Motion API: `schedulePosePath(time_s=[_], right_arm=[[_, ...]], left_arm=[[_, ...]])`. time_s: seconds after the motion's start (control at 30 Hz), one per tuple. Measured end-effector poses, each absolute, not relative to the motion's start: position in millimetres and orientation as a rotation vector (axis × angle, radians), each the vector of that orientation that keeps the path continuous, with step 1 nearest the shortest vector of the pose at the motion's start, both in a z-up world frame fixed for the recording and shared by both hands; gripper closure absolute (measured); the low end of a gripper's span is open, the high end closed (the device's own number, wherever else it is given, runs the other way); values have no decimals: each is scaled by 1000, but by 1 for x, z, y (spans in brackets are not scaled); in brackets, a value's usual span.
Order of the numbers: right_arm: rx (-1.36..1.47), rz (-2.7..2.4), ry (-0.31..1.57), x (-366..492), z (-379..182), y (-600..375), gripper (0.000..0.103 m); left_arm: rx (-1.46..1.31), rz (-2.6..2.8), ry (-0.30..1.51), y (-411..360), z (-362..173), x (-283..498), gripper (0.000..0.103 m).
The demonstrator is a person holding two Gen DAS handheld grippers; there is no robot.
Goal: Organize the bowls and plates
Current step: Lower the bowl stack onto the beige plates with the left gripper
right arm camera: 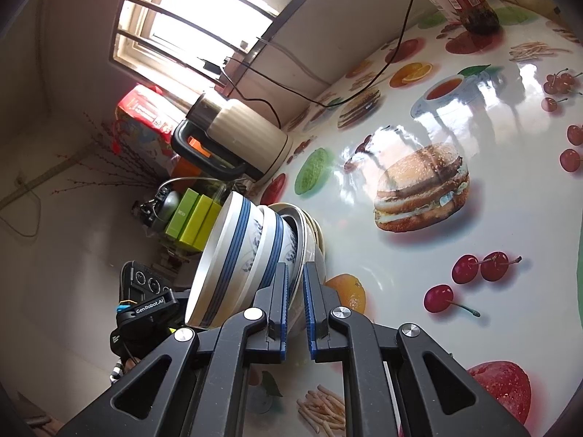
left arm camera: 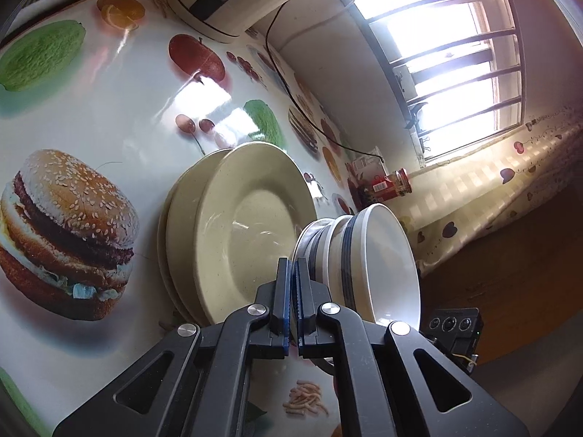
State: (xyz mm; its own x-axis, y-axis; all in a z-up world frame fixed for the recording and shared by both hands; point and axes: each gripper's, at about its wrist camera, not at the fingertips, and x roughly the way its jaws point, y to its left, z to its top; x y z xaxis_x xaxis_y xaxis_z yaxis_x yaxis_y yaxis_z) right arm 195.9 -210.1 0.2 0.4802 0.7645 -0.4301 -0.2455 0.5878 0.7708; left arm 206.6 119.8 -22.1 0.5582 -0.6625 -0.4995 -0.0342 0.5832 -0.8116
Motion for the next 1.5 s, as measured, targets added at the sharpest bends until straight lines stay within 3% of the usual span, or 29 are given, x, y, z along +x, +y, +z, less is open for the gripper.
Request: schedulePosePath(time_s=[0.4,1.5], right_arm=[[705,677,855,196,-1,-212,94],[672,722,820,210,16,-193,94]], left_arm=[[-1012,-466,895,125,-31,206,103],[-972,-445,839,144,-12,208,103]])
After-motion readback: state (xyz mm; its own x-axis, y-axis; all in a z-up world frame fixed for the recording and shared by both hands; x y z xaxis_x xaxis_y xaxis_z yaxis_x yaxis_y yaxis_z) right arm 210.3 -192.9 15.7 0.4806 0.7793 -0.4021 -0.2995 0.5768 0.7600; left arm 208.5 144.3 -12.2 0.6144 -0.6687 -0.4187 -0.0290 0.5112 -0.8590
